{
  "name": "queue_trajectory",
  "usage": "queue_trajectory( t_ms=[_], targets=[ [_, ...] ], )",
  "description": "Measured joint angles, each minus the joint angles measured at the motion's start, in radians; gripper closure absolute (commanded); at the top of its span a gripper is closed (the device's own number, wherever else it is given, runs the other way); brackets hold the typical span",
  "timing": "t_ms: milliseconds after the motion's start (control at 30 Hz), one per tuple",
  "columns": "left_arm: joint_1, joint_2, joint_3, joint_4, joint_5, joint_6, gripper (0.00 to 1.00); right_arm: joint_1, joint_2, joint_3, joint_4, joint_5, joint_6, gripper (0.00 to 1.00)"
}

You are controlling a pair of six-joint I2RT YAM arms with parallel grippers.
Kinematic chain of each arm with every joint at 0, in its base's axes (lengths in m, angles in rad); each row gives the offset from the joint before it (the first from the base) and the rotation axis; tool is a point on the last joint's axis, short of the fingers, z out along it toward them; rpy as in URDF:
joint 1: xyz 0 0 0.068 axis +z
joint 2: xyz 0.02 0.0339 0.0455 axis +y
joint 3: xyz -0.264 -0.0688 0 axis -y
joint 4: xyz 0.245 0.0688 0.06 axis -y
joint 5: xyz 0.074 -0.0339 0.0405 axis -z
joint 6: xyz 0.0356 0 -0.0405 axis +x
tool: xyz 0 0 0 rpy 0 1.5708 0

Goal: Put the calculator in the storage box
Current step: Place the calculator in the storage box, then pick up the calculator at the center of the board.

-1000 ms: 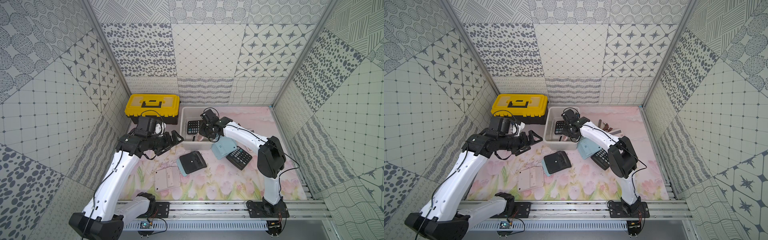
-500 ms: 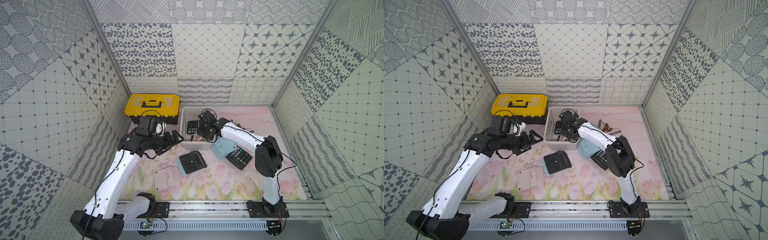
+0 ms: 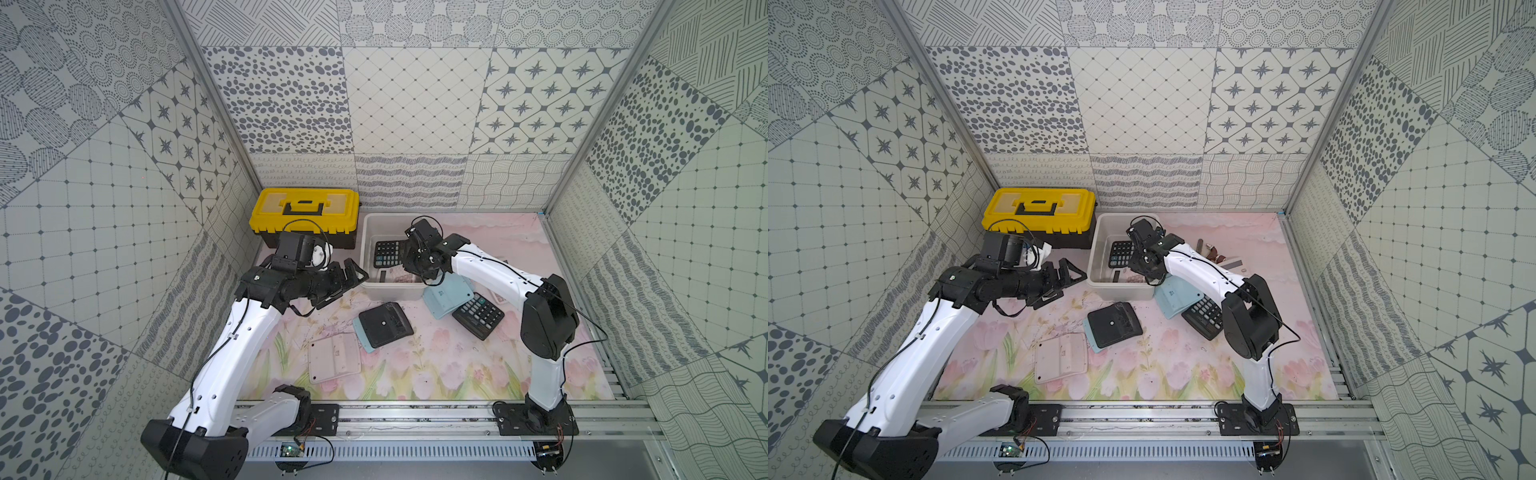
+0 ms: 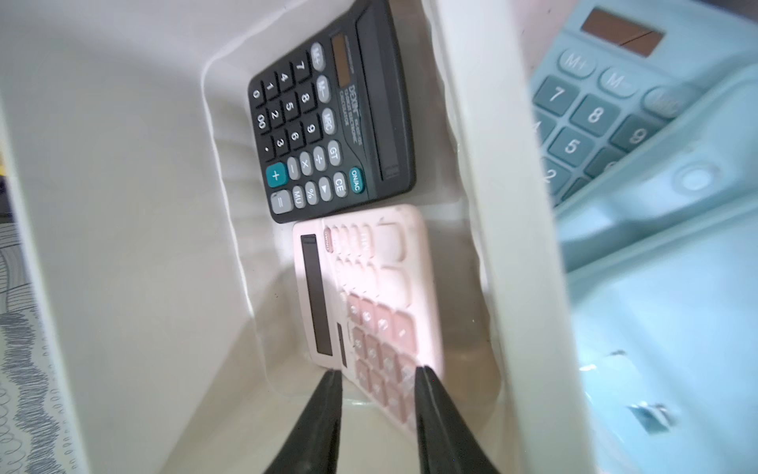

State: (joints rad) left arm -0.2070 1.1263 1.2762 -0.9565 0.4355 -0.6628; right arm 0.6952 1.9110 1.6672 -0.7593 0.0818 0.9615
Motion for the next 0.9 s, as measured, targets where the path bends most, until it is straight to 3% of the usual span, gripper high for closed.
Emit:
queue_trajectory(
  t_ms=[200,467,733,900],
  targets=[
    [0.000,0.000,0.000,0.003,0.000,-0.012,0.00,-0.030,-0.100,0.000,-0.003,-0.003,-0.036,0.42],
    [0.000,-0.024,-0.047,0.007,-0.007,-0.023,0.00,-0.071,-0.264,-0.087,0.001,-0.055,-0.106,0.28],
    [0.000,-0.073,-0.138,0.006,-0.047,-0.042,0.00,-0.204,-0.528,-0.381,0.080,-0.147,-0.188,0.09],
    [0.000,-0.109,-0.200,0.008,-0.079,-0.068,0.00,-0.237,-0.643,-0.577,0.176,-0.238,-0.214,0.06]
  ],
)
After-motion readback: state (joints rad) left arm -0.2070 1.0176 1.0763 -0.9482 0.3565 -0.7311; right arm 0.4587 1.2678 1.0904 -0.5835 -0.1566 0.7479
